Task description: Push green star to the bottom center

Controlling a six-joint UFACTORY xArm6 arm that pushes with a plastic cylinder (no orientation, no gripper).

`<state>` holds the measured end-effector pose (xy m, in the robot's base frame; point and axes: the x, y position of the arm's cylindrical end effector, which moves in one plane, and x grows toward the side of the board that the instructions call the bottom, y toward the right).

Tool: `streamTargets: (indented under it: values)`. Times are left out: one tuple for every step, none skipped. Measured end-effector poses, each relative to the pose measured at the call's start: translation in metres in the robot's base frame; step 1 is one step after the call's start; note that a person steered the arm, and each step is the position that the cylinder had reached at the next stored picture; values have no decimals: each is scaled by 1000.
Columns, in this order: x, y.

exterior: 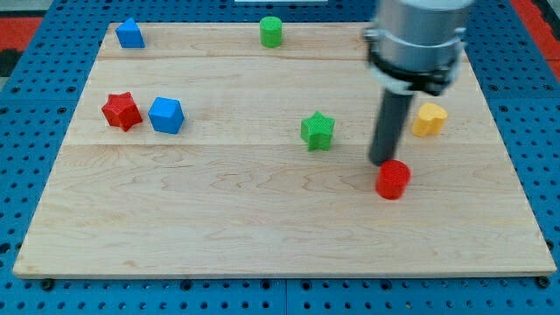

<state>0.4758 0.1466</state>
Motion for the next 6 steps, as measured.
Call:
streamTargets:
  values:
    - [45, 1]
    - [57, 1]
    - [23, -10]
    - [-4, -15]
    - [-7, -23]
    - [-7, -23]
